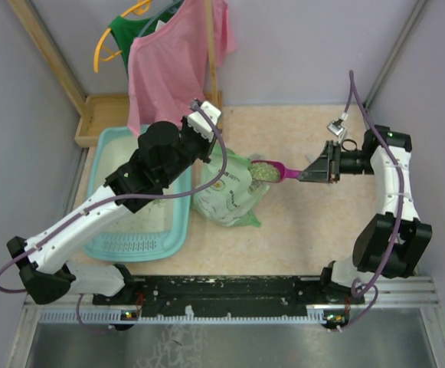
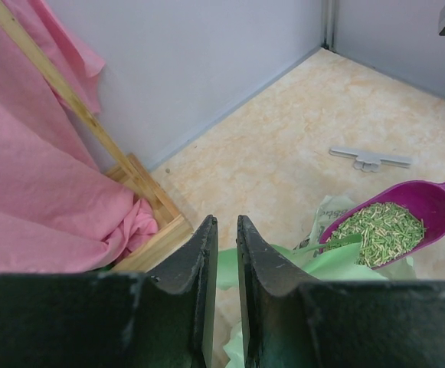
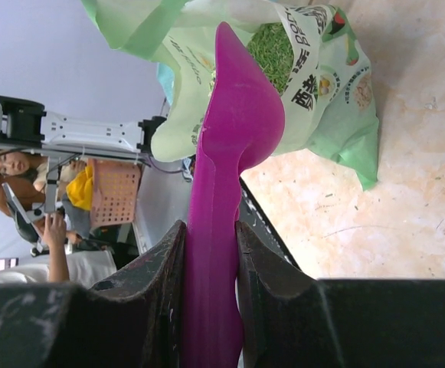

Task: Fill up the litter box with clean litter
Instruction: 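Scoop the cat litter from the cat litter bag.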

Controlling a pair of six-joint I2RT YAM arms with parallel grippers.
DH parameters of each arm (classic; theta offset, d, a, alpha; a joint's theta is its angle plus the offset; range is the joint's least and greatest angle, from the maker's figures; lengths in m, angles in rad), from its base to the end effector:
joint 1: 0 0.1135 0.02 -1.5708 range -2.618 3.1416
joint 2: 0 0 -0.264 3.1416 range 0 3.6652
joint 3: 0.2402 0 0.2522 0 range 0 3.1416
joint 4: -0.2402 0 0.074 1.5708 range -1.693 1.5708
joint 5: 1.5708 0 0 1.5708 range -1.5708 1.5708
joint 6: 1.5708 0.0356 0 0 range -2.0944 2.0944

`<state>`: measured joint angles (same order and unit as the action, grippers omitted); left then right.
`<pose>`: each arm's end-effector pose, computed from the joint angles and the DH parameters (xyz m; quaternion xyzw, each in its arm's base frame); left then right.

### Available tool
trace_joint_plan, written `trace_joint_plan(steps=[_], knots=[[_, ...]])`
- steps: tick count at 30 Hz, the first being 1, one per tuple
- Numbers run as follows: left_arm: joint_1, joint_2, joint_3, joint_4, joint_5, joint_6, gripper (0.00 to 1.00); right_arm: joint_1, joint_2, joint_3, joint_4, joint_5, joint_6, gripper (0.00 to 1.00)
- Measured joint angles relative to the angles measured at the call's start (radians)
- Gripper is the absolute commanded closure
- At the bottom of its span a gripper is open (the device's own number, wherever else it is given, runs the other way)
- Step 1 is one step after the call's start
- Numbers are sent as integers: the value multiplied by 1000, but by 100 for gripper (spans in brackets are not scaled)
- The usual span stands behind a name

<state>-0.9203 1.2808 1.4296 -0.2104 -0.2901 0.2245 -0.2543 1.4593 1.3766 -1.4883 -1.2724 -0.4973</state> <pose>0.1812 -0.2212 0.4555 0.3073 0.6596 -0.1321 0.6731 0.2405 -0.0274 0.3310 -0.0974 0.7984 0.5527 0.2180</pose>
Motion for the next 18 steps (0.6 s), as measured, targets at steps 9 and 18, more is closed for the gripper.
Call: trace_joint_plan(steps=[9, 18], knots=[[0, 0, -5, 5, 5, 0, 78, 56, -3, 0, 78, -3, 84, 100], [0, -22, -35, 9, 1, -5, 78, 5, -3, 51, 77, -63, 106, 100]])
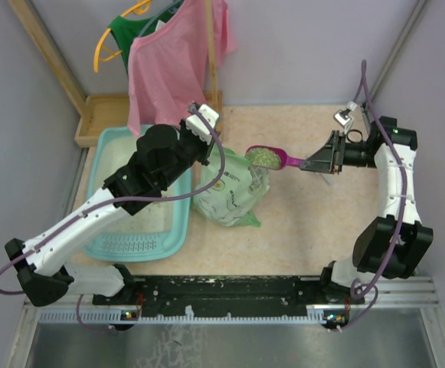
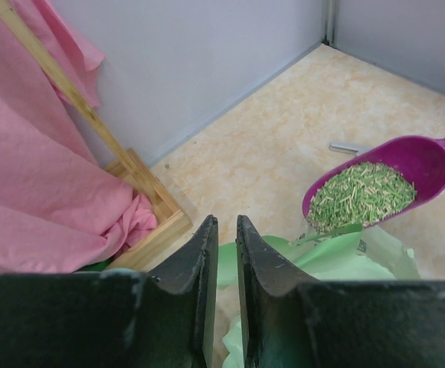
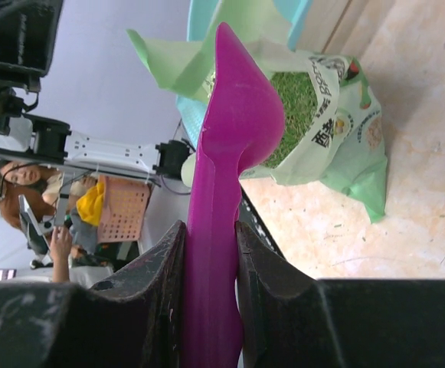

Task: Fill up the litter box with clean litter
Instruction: 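Scoop the cat litter from the cat litter bag, then pour the cat litter into the litter box.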

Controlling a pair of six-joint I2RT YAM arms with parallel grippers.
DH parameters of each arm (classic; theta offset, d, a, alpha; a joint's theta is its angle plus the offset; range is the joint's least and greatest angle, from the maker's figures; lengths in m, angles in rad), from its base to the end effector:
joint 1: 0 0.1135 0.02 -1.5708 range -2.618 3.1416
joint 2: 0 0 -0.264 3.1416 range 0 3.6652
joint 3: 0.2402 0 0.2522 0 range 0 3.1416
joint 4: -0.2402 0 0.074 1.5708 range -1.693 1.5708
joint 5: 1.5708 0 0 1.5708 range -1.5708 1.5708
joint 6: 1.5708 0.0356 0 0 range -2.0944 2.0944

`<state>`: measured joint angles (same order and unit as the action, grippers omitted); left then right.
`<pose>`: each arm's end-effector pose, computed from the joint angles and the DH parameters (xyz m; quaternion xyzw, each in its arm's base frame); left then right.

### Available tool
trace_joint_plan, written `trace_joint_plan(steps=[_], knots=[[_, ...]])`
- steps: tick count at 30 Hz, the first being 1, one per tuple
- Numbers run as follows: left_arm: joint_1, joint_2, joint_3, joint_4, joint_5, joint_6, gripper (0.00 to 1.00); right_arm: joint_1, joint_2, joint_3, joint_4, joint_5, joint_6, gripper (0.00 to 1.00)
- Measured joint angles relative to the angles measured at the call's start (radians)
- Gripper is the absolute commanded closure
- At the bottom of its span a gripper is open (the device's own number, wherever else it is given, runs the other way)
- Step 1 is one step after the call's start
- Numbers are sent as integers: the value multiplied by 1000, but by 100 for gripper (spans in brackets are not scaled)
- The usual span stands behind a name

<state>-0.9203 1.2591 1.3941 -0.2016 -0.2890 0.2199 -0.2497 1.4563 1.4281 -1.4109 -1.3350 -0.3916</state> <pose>0.1786 -0.2179 0.4500 0.3072 0.6614 -0.1332 0.6711 0.2481 -0.0275 0.3472 -0.0962 0.7788 0.5699 0.2437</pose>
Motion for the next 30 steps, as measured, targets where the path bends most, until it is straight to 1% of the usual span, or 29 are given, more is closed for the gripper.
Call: trace_joint_plan(steps=[6, 30], knots=[[0, -1, 0, 1, -2, 0, 78, -23, 5, 46, -29, -25, -10, 100], [0, -1, -6, 9, -10, 0, 78, -35, 23, 67, -61, -53, -26, 100]])
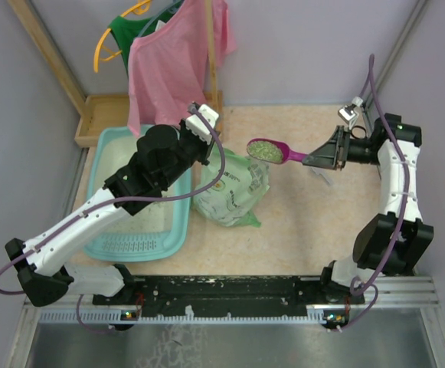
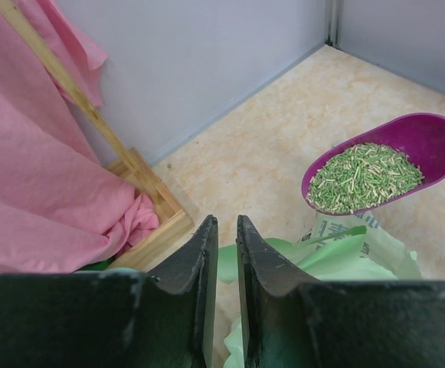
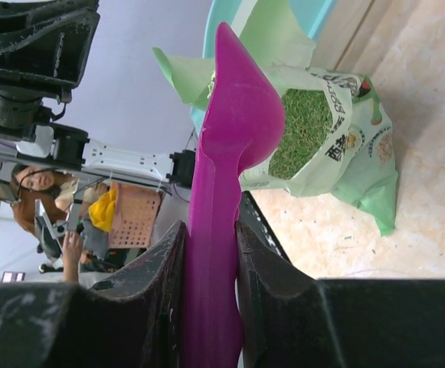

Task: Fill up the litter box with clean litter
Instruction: Pour the cat litter into the litter box.

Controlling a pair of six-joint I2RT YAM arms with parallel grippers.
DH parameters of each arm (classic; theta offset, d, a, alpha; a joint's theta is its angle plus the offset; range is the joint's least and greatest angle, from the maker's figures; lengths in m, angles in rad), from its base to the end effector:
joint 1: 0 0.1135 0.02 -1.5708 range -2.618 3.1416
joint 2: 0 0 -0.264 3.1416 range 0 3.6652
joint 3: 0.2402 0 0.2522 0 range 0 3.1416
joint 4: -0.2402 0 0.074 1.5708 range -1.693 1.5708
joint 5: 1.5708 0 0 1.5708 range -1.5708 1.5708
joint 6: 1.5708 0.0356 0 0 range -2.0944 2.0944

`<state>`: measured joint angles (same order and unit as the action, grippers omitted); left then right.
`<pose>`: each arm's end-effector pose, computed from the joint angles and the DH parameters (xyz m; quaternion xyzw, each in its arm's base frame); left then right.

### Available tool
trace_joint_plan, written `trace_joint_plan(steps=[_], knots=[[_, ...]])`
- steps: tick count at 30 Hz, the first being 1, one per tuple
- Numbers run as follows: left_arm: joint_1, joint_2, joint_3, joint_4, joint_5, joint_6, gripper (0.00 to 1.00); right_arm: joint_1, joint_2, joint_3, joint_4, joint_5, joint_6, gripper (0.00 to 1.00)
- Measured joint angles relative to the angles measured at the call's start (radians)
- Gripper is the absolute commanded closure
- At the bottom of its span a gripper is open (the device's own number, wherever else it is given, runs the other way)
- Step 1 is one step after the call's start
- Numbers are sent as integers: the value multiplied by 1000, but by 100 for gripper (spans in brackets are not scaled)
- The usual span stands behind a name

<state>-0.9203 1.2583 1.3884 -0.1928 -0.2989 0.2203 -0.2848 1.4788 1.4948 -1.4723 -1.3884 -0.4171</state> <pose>0.1790 -0.2179 0.4492 0.3034 0.6618 -0.1302 0.6731 0.2487 -0.0363 0.3604 -0.0872 0.7632 0.5847 0.2609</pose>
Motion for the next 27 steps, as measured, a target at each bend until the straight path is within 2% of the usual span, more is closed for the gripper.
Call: trace_joint_plan(steps=[19, 27], knots=[[0, 0, -1, 11, -8, 0, 78, 1, 69, 110, -17, -35, 6, 100], [2, 0, -11, 14, -14, 0, 78, 30, 69, 109, 43, -58, 94, 100]])
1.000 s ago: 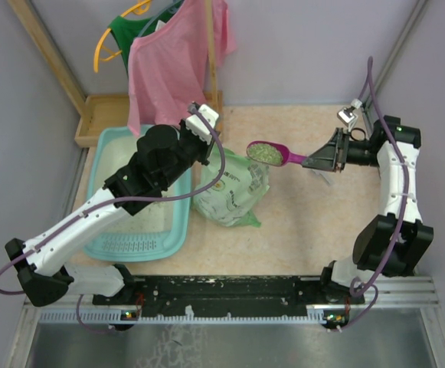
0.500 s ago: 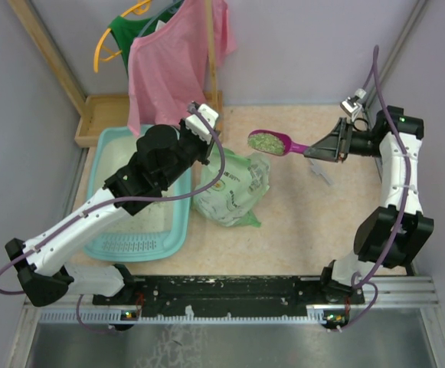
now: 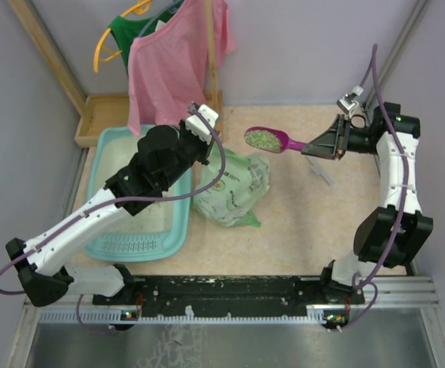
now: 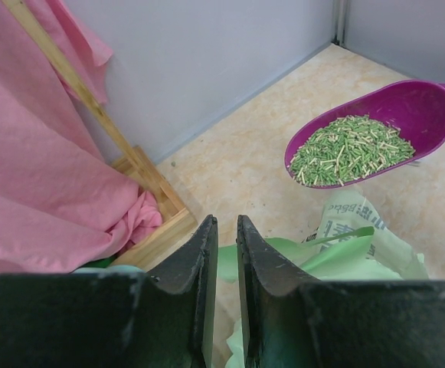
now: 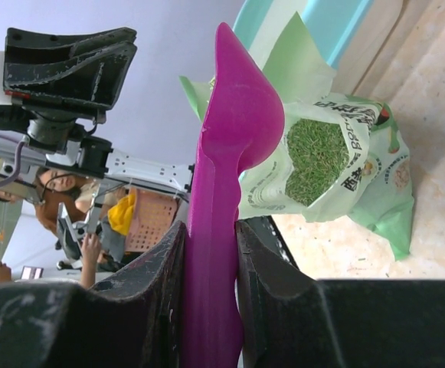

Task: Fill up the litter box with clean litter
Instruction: Pour the cat litter into the litter box.

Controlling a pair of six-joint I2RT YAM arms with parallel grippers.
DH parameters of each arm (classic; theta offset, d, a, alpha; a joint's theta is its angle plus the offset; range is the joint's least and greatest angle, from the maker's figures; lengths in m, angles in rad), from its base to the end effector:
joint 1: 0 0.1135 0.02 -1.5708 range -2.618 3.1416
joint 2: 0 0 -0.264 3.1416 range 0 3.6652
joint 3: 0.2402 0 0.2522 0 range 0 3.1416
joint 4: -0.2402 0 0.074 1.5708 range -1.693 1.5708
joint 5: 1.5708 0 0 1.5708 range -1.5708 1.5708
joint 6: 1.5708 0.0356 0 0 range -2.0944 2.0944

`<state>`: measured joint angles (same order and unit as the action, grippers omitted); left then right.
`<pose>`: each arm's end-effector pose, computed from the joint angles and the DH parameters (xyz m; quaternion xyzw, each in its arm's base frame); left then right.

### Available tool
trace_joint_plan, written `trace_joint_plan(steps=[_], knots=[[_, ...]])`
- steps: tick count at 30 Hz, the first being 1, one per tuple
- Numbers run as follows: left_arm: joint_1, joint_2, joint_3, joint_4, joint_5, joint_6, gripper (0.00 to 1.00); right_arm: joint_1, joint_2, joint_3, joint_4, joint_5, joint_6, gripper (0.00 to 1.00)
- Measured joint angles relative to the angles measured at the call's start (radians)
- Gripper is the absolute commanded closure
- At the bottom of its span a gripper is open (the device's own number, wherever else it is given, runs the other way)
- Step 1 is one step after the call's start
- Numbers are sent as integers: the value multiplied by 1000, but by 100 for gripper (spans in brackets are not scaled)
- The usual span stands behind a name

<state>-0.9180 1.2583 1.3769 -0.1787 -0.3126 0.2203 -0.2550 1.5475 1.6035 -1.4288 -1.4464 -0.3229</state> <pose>0.1804 -0.2179 0.4468 0.2977 0.6633 -0.1250 0.6751 0.2707 -0.0340 0.3742 -0.0907 0.7434 0.6101 0.2587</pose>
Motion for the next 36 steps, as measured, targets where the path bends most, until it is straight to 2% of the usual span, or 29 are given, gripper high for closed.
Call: trace_joint_plan(steps=[9, 23, 36], knots=[[13, -28, -39, 18, -19, -6, 78, 68, -16, -33, 172, -21, 182, 100], [50, -79, -51, 21, -44, -26, 78, 178, -22, -33, 537, -22, 541, 100], [57, -125, -81, 18, -86, -40, 78, 278, 39, -17, 747, -24, 733, 100]])
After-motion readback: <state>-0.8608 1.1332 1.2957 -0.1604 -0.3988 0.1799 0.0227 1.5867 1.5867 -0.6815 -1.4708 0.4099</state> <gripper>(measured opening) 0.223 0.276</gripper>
